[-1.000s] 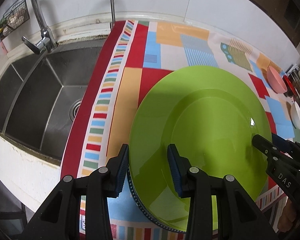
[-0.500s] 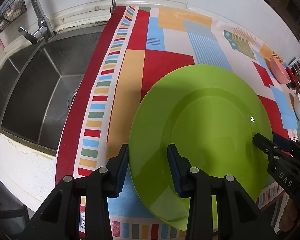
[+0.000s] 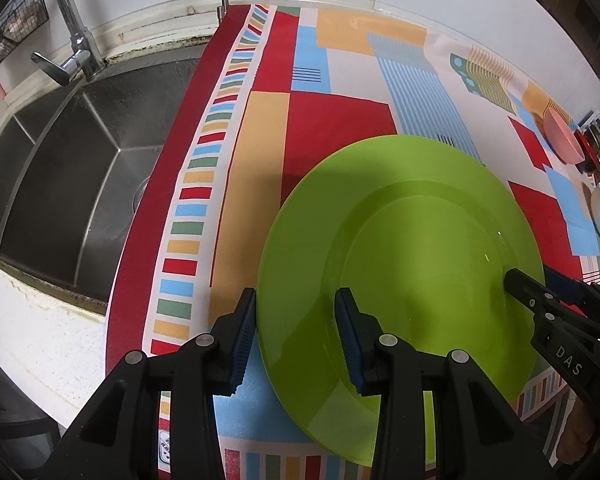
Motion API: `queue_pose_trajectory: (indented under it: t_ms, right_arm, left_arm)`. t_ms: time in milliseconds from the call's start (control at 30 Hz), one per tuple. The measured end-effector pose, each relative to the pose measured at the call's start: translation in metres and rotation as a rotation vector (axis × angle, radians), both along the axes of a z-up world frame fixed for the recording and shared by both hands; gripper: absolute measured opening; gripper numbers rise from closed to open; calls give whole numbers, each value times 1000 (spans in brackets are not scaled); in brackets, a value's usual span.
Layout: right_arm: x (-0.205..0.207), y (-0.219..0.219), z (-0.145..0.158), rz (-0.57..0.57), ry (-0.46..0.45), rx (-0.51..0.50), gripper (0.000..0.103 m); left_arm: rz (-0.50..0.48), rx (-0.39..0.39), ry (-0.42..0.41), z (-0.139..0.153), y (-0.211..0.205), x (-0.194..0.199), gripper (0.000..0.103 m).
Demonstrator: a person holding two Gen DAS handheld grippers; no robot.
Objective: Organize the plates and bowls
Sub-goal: 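Carry the lime-green plate with both grippers onto the blue-patterned plates, then open both grippers and pull them back from the green plate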
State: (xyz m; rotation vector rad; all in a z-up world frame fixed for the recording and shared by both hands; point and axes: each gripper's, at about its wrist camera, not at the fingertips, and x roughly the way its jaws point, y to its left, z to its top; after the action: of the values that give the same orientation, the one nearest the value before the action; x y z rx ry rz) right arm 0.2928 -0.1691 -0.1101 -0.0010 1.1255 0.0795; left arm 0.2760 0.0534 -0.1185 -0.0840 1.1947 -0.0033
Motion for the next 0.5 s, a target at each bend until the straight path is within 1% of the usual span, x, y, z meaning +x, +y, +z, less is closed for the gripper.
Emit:
queue_pose_trajectory:
  t_ms: [167,267,333,400,500]
  right_arm:
    - [1,1,0,2,-4,-7,42]
    - [2,1,0,2,-3,-9,42]
    - [3,2,0,9,1,-12,43]
    - [3,1,0,17,4,1,47]
    - [3,0,2,27,-2,6,48]
  left_arm:
    - [0,0,0,-1,0,1,38]
    - [-1,0,-6,-1,0,2,41]
    - [-2,-3,-11,0,-1,2,47]
    - [-2,5,-24,3,-2,2,49]
    - [1,24,-49,10,-3,2,54]
